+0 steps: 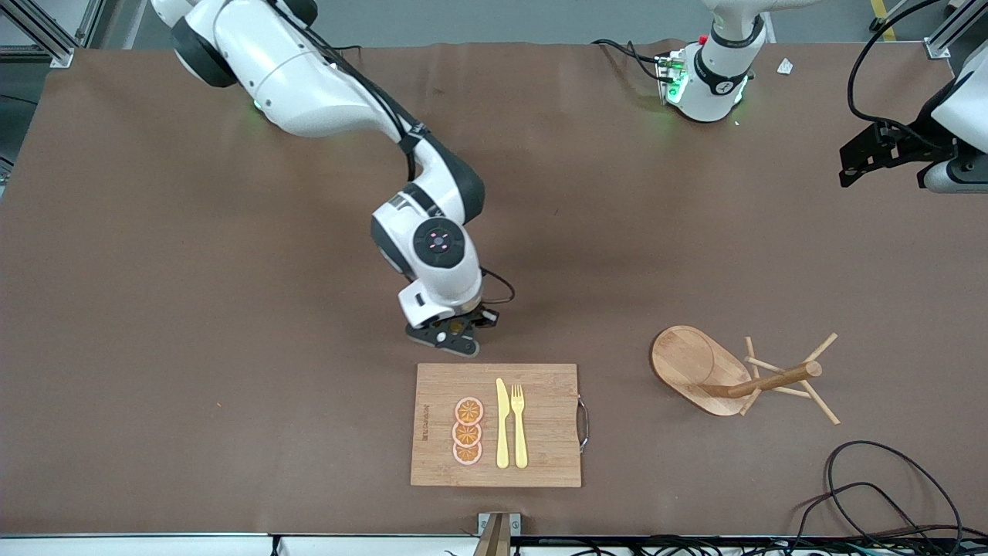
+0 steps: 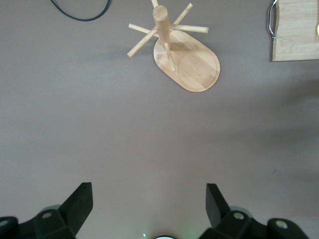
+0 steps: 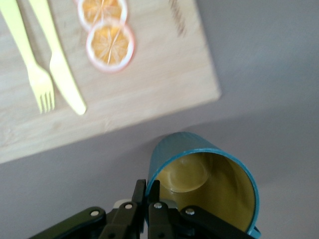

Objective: Transfer cup from left to right arm and place
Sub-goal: 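Carry the mug with the right gripper away from the cutting board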

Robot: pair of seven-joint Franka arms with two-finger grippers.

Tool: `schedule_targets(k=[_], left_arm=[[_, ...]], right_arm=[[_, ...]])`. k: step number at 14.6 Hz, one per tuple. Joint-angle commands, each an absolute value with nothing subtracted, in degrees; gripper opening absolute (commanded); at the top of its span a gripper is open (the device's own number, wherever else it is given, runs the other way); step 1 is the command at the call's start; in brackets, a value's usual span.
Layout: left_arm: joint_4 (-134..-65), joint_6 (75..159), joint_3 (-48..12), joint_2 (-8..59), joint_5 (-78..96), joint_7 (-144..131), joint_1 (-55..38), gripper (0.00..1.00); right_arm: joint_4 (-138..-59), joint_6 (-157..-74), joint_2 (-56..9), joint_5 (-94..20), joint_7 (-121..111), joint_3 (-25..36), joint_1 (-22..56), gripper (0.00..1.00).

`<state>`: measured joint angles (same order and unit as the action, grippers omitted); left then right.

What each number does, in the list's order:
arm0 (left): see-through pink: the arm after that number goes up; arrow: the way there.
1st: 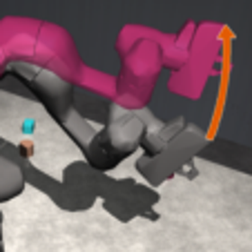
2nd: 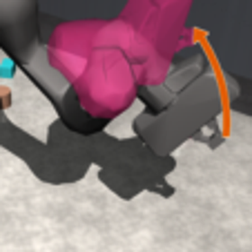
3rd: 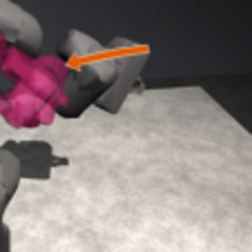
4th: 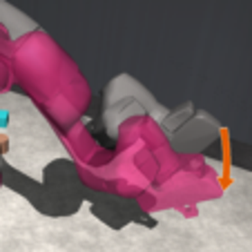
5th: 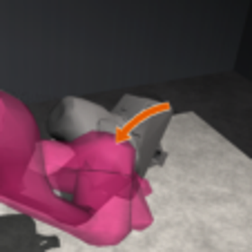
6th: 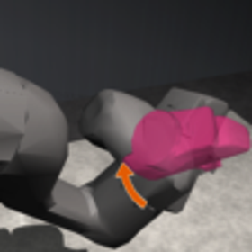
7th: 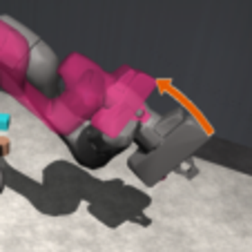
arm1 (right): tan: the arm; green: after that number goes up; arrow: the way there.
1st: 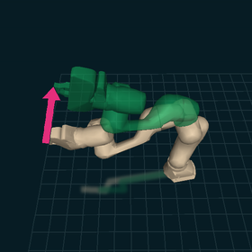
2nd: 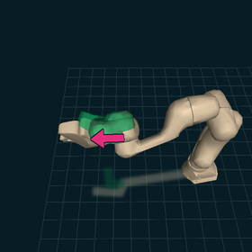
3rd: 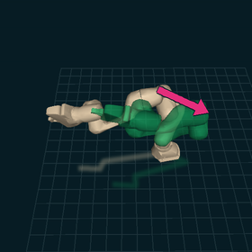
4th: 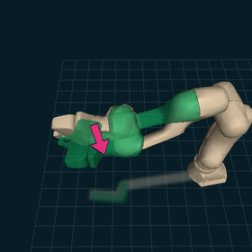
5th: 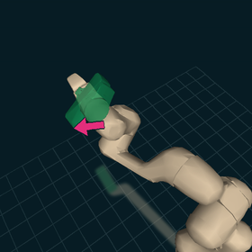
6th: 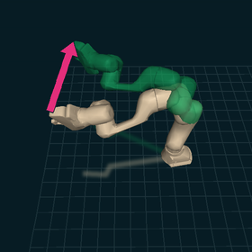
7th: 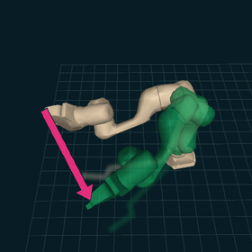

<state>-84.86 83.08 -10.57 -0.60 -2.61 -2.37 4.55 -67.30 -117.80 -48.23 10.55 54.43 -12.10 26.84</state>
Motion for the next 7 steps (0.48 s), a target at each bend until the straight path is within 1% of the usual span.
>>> schedule_targets(k=[1,4,7], left_arm=[[-85.69,81.83,-10.37,-1.93,-1.76,-2.72,5.70,1.00],[-85.69,81.83,-10.46,-1.93,-1.84,-2.64,6.15,1.00],[-85.52,81.91,-10.81,-1.67,-1.76,-2.72,6.06,1.00]], right_arm=[[-68.55,-112.08,-43.43,11.08,41.72,-13.89,20.67,0.01],[-70.30,-107.42,-39.74,10.02,24.07,-13.80,11.55,0.00],[-75.30,-107.66,-36.31,9.84,11.46,-13.71,4.41,0.00]])
